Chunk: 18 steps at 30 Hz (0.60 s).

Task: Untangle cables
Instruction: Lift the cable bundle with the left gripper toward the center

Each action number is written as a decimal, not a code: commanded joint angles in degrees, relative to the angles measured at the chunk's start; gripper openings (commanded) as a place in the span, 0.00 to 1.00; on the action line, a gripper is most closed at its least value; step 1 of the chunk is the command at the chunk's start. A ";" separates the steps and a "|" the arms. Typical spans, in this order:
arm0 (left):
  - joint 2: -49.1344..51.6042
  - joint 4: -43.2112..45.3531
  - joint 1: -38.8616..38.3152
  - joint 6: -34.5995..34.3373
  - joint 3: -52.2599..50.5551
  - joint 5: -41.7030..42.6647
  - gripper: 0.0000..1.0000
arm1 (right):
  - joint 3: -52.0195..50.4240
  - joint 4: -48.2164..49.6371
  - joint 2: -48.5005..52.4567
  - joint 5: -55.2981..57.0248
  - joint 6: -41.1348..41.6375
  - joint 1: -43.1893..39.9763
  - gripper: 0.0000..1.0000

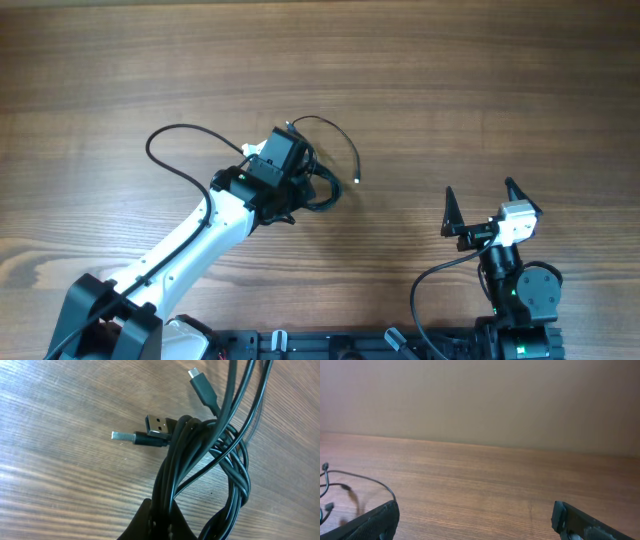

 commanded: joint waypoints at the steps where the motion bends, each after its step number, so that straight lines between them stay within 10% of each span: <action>1: -0.81 -0.20 -0.22 -8.26 -0.07 -0.87 0.04 | -0.15 0.07 -0.68 0.59 -1.01 -0.13 1.00; 18: -16.68 -1.05 2.43 52.87 -0.04 5.46 0.04 | -0.15 0.09 -0.68 0.59 -1.01 -0.13 1.00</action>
